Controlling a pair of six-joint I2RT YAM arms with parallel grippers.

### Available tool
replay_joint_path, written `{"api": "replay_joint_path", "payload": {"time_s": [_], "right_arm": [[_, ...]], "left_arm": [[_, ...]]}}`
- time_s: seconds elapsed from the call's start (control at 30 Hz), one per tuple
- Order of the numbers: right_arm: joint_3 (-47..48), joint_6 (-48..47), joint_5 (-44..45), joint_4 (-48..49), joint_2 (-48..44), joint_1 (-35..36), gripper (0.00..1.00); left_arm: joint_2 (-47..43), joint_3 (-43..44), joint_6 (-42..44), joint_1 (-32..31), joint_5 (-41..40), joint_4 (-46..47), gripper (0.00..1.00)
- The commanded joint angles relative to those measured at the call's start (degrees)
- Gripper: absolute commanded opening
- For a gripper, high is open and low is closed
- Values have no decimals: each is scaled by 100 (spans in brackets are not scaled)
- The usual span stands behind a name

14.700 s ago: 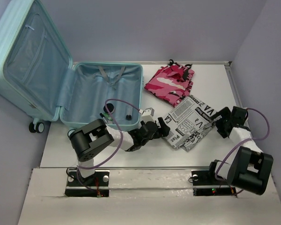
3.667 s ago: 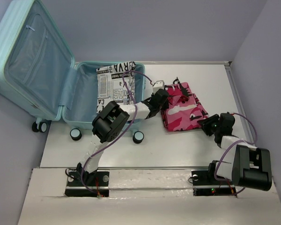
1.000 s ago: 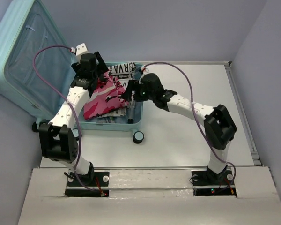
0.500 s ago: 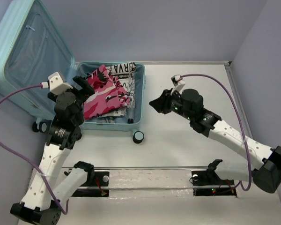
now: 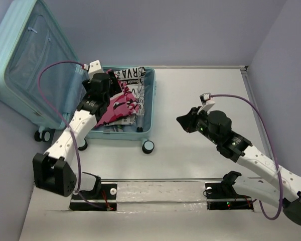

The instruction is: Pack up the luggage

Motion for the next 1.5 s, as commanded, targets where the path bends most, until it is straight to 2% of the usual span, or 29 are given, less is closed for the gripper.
{"api": "replay_joint_path", "payload": {"time_s": [0.0, 0.2, 0.5, 0.6, 0.8, 0.93, 1.03, 1.07, 1.27, 1.37, 1.47], "right_arm": [[-5, -254, 583, -54, 98, 6, 17], [110, -307, 742, -81, 449, 6, 16], [39, -342, 690, -10, 678, -100, 16], [30, -333, 646, -1, 678, -100, 16], [13, -334, 435, 121, 924, -152, 16], [-40, -298, 329, 236, 1030, -152, 16], [-66, -272, 303, 297, 1082, -152, 16], [-66, -263, 303, 306, 1109, -152, 16], [13, -228, 259, 385, 1162, -152, 16], [31, -202, 259, 385, 1135, -152, 16], [30, -175, 232, 385, 1144, -152, 16]], "left_arm": [[830, 1016, 117, -79, 410, 824, 94], [2700, 2194, 425, -175, 86, 816, 91], [4443, 4278, 978, -272, -196, 412, 84], [5032, 4893, 1005, -289, -82, 183, 83], [5674, 5289, 1286, -413, 462, 657, 85], [6193, 5844, 1313, -413, 761, 465, 82], [6316, 5757, 1278, -421, 805, 499, 69], [6325, 5687, 1269, -421, 823, 552, 59], [6387, 5441, 1295, -421, 893, 491, 26], [6255, 5151, 1287, -447, 946, 499, 12], [6141, 4826, 1391, -474, 964, 561, 6]]}}
